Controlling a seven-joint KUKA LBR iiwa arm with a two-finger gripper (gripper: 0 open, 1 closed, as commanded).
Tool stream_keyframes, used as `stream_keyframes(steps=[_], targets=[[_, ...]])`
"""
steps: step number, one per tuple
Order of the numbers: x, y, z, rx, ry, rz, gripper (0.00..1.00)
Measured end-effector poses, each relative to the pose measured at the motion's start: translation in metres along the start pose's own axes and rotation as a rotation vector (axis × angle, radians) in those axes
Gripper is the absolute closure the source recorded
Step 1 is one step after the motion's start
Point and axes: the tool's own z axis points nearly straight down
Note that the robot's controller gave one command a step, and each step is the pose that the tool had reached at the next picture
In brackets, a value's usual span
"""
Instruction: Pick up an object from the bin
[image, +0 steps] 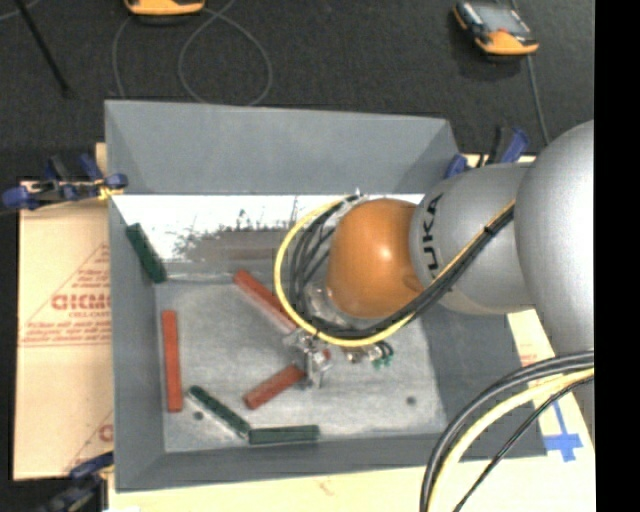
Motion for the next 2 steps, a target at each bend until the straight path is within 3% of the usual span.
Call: stream_keyframes(steps=[1,2], targets=[[0.013,-0.004,-0.130,0.004,-0.002,0.054,1.00],[0.024,-0.031,-0.152,0.003,0.002,-0.032,1.00]])
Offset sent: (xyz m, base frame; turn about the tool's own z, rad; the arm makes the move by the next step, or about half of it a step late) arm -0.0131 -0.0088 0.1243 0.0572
